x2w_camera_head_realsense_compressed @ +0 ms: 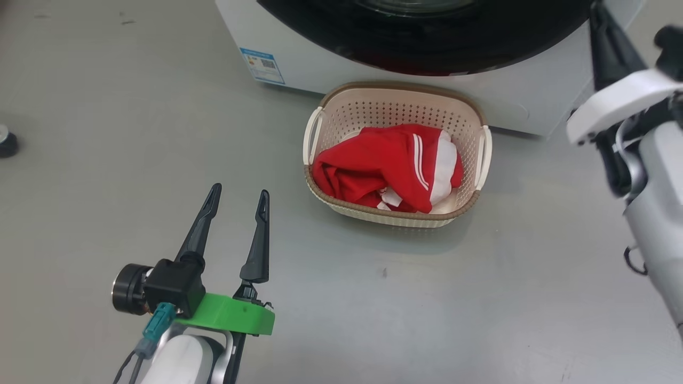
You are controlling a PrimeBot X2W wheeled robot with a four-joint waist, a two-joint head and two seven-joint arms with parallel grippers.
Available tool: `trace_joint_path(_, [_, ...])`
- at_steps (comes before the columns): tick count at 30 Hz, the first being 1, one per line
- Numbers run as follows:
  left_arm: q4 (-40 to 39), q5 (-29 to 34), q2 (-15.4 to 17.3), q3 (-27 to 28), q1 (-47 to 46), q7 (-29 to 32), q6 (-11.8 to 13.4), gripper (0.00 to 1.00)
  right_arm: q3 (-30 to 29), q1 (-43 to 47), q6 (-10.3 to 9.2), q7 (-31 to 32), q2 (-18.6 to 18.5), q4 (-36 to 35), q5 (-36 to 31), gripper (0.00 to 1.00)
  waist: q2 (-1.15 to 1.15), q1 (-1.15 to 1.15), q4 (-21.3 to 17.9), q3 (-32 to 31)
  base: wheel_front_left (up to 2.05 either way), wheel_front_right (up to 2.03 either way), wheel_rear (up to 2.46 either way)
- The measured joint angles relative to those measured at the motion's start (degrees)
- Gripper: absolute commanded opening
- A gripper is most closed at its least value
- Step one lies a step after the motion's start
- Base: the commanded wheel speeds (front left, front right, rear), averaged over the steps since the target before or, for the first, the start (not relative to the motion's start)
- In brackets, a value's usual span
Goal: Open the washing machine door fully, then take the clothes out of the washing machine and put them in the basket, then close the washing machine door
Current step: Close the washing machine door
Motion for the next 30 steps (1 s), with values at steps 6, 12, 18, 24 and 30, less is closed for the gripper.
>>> trace_joint_path(6, [0.8,0.4,0.0,0.3,0.2,0.0,0.2,1.0,0.3,5.0,-0.98,-0.7,2.4,0.1,0.0,1.0,0.0,0.0,-1.6,-2.2,0.0,0.0,0.0])
trace_joint_path(12, [1.3,0.4,0.3,1.0,1.0,0.0,0.2,1.0,-0.2,9.6,-2.48,-1.2,4.5,-0.6,0.0,1.0,0.0,0.0,-3.4,-4.6,0.0,0.0,0.0])
trace_joint_path(18, [2.1,0.4,0.9,2.0,2.2,0.0,0.2,1.0,0.4,14.5,-2.96,-1.2,6.3,-1.5,-0.3,1.0,0.0,0.0,-5.1,-6.8,0.0,0.0,0.0])
trace_joint_path(24, [3.2,0.3,2.0,2.6,4.3,0.0,0.2,1.0,0.0,20.1,-4.1,-1.2,7.9,-2.7,-0.3,1.0,0.0,0.0,-7.5,-9.7,0.0,0.0,0.0])
trace_joint_path(30, [4.7,-0.4,2.3,2.9,6.9,0.0,0.2,1.0,-2.2,24.0,-6.03,-1.2,8.8,-6.8,-0.5,1.0,0.0,0.0,-10.0,-12.9,0.0,0.0,0.0])
